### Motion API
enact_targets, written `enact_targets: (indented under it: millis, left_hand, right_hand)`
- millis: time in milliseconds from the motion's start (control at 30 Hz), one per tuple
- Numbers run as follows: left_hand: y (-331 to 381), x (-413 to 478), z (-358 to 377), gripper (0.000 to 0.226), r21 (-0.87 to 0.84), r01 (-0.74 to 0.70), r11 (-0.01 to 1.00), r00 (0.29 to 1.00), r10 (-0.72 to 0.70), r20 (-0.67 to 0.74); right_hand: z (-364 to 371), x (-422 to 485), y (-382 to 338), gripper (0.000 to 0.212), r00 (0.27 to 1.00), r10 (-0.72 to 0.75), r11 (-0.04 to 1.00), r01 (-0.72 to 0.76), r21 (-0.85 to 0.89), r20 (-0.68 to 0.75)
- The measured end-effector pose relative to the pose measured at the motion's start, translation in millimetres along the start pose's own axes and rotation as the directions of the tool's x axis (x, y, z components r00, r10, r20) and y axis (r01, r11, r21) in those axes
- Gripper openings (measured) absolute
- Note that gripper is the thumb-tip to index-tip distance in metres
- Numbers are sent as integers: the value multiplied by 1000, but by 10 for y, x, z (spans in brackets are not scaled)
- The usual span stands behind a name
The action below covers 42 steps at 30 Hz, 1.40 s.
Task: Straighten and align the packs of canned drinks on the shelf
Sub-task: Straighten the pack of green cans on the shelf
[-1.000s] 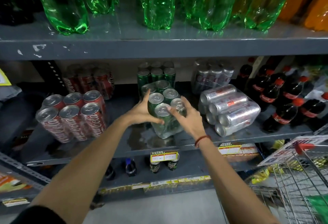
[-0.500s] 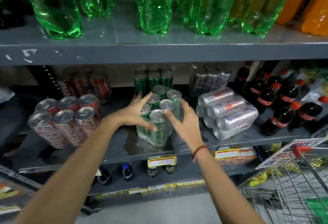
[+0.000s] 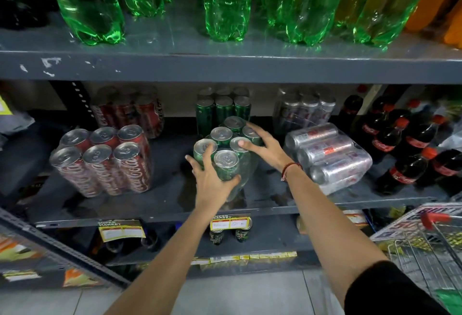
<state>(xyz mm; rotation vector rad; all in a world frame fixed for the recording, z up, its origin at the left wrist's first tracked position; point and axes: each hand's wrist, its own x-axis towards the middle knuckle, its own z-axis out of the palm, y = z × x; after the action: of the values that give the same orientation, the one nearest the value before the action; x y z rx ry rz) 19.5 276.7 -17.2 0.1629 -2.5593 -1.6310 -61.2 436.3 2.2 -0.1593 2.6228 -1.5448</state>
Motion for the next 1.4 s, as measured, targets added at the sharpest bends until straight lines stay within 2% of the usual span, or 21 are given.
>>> enact_targets:
  millis: [133,233,400,533,633,867,967,1033,1100,1167,1233,1300,1400]
  left_hand:
    - [-153,276,-295,96,80,-89,993,989,79,126]
    - [-118,510,-512,95,157,-138,978,956,90,279]
    - [22,809,-752,96,201,-233,951,867,109,486]
    - [3,872,-858,95,193,-235,953,826,92,556]
    - [-28,854,-906,95,201,-237,951,832,92,547]
    - [-33,745,-903,96,165,-178,970,856,70,513]
    - [2,727,-898,98,202,-132,971,852,7,524]
    - [109,700,-871,96,224,-119,967,875,-5,484]
    - [333,652,-815,90,265,-171,949,934,70,350]
    - [634,584,-706,81,289,-257,922,957,202,208]
    - [904,557,-513,72,284,-326,902,943,291,159]
    - [1122,574,-233,72,289,-370,883,923,316,218]
    - [1407,597,274,77,248,-440,863,856,319,406]
  right_hand:
    - [-6,-221,-8,102,999,2,997,-5,-77,-46]
    - [132,-405,-44,100,984,37,992,-58,-114,-172]
    - [509,-551,-128,104,907,88,967,-177,-184,-413]
    - [728,-637,-197,100,860,67,956,-200,-215,-505]
    - [791,-655,-238,99,856,65,950,-210,-231,-513]
    - [675,-627,-232,100,898,66,959,-177,-220,-434]
    - [528,-662,-236,94,932,104,984,-147,-100,-348]
    - [337,-706,-208,88,937,81,996,-86,0,-339]
    - [70,-760,-164,81,893,37,999,-21,43,-447]
    - [-250,-817,-91,73,791,55,996,0,91,-609]
    - [-593,-876,42,65,671,86,995,-18,100,-736]
    - [-890,-938,246,65,610,142,988,-130,78,-779]
    - [-1142,-1014,566,78,590,314,928,-357,109,-744]
